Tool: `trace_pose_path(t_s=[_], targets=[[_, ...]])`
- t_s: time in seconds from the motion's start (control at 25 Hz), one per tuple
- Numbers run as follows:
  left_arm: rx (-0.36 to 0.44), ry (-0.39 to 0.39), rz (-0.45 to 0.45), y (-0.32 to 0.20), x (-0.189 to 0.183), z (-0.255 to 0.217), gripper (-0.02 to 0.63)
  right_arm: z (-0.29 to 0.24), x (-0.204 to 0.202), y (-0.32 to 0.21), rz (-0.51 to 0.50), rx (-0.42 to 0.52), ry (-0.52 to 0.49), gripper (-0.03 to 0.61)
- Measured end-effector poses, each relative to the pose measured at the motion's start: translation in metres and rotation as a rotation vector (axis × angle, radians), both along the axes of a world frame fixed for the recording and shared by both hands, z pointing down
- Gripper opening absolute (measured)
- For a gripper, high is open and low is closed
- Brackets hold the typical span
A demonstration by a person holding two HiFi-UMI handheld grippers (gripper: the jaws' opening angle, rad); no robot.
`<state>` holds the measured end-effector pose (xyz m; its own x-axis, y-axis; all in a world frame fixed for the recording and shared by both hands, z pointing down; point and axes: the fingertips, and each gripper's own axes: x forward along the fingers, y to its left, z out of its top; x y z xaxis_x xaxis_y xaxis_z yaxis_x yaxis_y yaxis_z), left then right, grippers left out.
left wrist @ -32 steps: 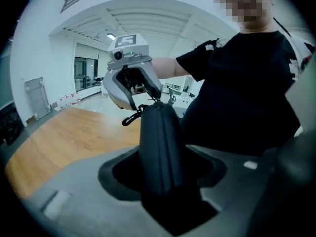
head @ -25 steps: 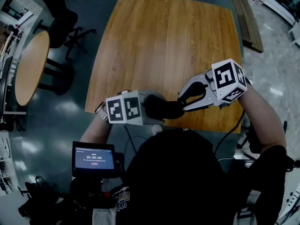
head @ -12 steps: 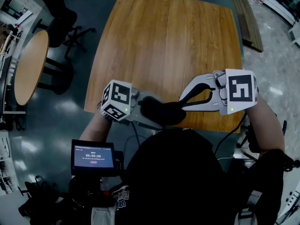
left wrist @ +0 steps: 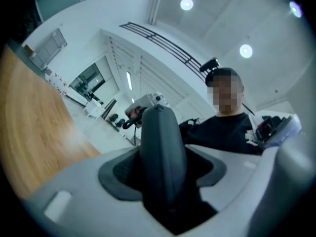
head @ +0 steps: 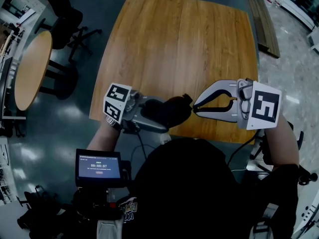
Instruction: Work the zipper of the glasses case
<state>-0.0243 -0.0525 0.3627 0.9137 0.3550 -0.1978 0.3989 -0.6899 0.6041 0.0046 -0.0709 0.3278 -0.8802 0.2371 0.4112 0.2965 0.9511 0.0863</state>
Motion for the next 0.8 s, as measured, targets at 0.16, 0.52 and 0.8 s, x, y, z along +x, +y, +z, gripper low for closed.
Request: trace_pose_path(t_s=[0.16,0.52,0.8], targets=[[-0.117,0.193,-0.147,-0.026,-0.002,-0.019,0.264,-0.001,-0.004,-0.014,0.109,0.028,-0.076,0.026],[-0.481,0.505,-0.588,-0.098,-0.019,-0.027,0.262,0.03,-0.021,-0.03,0.403,0.198,-0.169,0.026],[-0.796,0.494,-0.854,-0.138,-0.03,0.002,0.263,0.038,-0.024,-0.049,0.631,0.128,-0.293,0.025]])
